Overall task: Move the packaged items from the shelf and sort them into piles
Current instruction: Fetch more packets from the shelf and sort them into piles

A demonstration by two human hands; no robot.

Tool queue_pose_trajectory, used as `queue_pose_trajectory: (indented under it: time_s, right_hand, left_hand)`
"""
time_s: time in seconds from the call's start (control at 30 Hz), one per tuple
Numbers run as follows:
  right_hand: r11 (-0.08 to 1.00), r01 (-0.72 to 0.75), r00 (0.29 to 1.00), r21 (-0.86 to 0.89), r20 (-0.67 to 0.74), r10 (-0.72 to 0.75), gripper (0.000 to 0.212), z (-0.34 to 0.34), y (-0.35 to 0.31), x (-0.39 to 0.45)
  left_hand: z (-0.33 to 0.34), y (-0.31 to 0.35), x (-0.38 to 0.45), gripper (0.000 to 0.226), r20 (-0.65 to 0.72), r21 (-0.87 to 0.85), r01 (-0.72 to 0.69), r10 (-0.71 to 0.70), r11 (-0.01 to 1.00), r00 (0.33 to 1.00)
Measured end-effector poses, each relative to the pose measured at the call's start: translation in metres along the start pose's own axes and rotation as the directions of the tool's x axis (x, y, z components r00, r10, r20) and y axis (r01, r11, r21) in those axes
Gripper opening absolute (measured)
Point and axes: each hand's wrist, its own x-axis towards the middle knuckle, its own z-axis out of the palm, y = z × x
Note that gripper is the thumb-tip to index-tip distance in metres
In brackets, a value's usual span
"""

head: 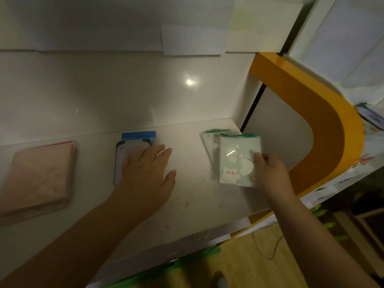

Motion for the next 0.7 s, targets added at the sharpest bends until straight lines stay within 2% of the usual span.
queue_pose_trajectory:
  time_s: [0.13,0.3,0.53,0.7]
  right_hand:
    - [0.997,0.045,0.992,-0.059,0.116,-0.038,0.042,0.007,-0.011,0.024]
    - [0.958,0.142,0.982,-0.248,0.155,-0.106,0.058,0.024,-0.024,0.041]
    - [0.837,0.201,0.98,-0.509,0.099,-0.175,0.065,0.037,-0.022,0.042]
    - [0.818,0.279,0.956,-0.502,0.067,-0.285,0.056,0.037,-0.016,0.022]
  left_hand:
    - [-0.002,0.008,0.0,0.066,0.002,-0.005,0.002,-0.002,1.0,1.0]
    - [-0.008,0.009,-0.003,0.068,-0.01,-0.029,0.009,-0.01,1.0,1.0]
    - [-0.017,0.006,-0.01,0.071,-0.032,-0.019,0.037,-0.038,0.999,0.999]
    - [-0.022,-0.001,-0.01,0.071,-0.047,-0.025,0.044,-0.045,0.999,0.998]
